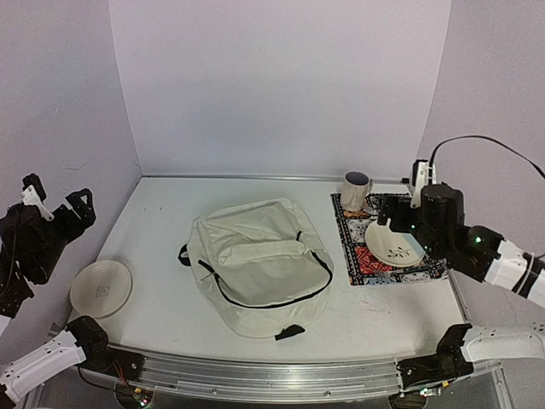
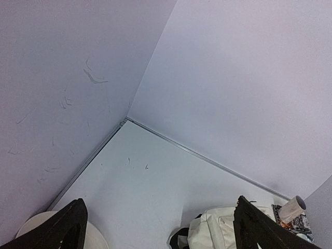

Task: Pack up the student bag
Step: Reset both arms

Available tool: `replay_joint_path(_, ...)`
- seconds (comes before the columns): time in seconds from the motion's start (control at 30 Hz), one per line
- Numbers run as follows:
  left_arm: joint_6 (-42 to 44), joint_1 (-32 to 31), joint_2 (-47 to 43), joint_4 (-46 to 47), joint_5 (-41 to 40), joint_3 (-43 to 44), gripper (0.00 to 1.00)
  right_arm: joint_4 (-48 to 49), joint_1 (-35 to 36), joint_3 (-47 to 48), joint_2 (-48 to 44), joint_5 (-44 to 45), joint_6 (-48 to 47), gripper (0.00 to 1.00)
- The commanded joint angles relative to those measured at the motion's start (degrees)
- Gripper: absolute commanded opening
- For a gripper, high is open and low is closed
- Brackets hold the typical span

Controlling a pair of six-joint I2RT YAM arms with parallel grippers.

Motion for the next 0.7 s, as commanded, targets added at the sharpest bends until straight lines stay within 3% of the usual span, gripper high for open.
replay_joint_path(0.0, -0.70, 0.30, -3.29, 0.94, -0.52, -1.46, 0.99, 9.29, 0.36, -8.85, -10.21, 2.23, -1.07, 0.98)
replay_joint_path(0.2, 0.81, 0.31, -6.24, 2.54, 0.69, -2.78, 0.99, 14.24, 0.42, -16.96, -19.93, 0.44, -5.34, 0.98)
replay_joint_path(0.67, 1.91, 0.31, -6.83, 3.03, 1.07, -3.61, 0.99, 14.63, 0.34, -19.33, -21.77, -0.07, -5.87, 0.98)
